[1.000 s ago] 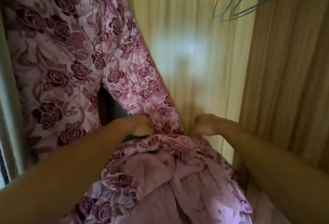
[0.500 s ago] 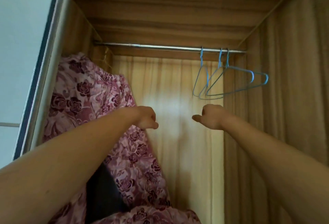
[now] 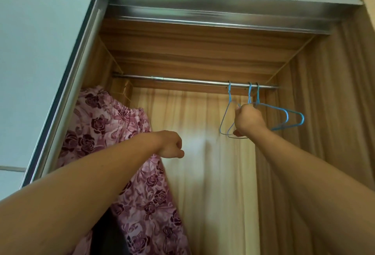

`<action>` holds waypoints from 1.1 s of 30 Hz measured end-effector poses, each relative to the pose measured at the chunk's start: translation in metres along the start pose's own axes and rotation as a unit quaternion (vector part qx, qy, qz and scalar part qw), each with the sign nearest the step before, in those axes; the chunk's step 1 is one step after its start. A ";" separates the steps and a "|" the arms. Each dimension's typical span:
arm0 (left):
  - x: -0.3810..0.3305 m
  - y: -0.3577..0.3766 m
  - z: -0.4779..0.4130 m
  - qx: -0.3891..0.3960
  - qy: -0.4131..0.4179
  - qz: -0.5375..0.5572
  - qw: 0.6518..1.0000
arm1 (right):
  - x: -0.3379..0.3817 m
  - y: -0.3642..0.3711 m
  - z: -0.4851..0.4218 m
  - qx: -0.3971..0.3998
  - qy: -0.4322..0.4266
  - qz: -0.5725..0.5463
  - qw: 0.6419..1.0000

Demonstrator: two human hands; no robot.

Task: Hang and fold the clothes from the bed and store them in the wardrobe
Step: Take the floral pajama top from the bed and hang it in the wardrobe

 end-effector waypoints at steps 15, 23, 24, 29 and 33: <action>0.018 0.017 -0.010 -0.011 -0.016 0.008 1.000 | -0.031 0.007 0.024 -0.149 -0.024 -0.281 0.948; 0.007 0.039 -0.021 -0.067 -0.001 0.088 0.994 | -0.043 -0.013 0.018 -0.123 -0.070 -0.347 0.927; 0.004 0.046 -0.021 -0.066 -0.001 0.108 0.992 | -0.045 -0.010 0.017 -0.108 -0.067 -0.366 0.922; -0.010 0.084 -0.015 -0.105 0.018 0.225 0.969 | -0.054 0.019 0.017 -0.014 -0.024 -0.456 0.890; -0.015 0.117 -0.013 -0.187 -0.015 0.343 0.920 | -0.071 0.048 0.016 0.038 0.006 -0.477 0.878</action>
Point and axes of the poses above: each hand's wrist, its own z-axis away from the middle knuckle, its own y-axis out of the palm, x = y × z, the point moved 3 cm from there along -z, towards the middle knuckle, and after that the axes turned 14 degrees about y, right-handed, at the moved point
